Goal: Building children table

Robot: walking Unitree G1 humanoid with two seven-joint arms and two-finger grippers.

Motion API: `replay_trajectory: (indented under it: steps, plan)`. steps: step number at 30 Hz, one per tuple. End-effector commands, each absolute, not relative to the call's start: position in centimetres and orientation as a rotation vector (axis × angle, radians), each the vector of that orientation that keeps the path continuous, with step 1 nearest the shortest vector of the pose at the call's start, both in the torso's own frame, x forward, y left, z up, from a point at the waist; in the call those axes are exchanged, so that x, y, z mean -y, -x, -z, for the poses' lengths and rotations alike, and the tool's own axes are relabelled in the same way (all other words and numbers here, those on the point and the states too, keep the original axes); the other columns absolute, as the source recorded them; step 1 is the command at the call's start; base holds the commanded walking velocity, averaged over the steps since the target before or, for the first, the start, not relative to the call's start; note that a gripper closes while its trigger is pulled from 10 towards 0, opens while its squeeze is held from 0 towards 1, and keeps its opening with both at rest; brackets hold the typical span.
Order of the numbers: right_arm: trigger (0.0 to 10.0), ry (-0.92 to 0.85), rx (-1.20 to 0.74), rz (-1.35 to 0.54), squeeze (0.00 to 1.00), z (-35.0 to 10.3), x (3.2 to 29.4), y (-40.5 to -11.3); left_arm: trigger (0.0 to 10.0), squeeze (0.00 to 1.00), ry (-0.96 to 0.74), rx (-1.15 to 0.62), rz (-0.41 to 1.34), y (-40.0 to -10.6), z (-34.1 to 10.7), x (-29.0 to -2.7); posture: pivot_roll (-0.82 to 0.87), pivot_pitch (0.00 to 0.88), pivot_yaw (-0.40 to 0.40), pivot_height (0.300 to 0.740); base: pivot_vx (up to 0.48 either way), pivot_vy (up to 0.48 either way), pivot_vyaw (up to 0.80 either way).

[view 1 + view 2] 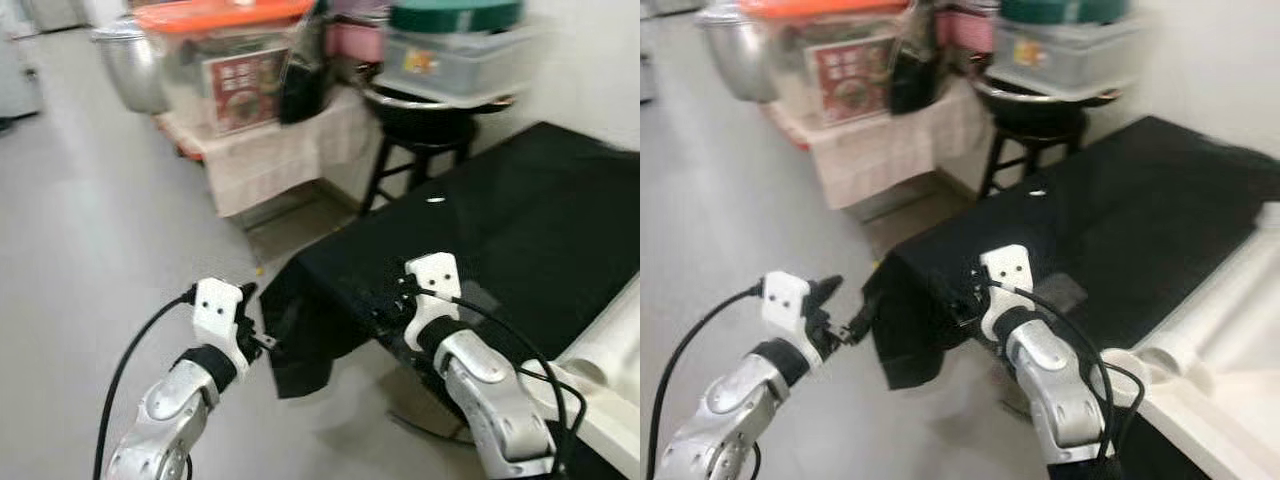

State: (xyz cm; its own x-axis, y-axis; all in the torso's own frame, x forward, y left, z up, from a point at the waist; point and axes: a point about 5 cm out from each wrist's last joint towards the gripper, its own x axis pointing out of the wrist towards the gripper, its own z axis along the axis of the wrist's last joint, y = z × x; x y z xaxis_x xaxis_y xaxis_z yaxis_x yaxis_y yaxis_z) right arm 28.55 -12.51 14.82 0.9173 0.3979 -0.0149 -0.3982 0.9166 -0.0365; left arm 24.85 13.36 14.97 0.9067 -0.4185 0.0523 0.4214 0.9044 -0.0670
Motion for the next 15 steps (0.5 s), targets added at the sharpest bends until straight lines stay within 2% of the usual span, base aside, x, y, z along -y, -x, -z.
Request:
replay_trajectory:
  steps: [1, 15]
  plan:
    - [10.0, 0.047, 0.002, -0.426, 0.00, -14.90, 12.04, -28.51, 10.0, 0.00, 0.067, 0.029, 0.440, -24.79, -14.77, -13.48, -0.01, 0.029, -0.018, 0.740, 0.000, 0.000, -0.80]
    - [10.0, 0.062, 0.010, -0.421, 0.00, -15.02, 11.97, -28.59, 10.0, 0.00, 0.067, 0.029, 0.463, -24.81, -14.86, -13.46, -0.01, 0.032, -0.014, 0.740, 0.000, 0.000, -0.80]
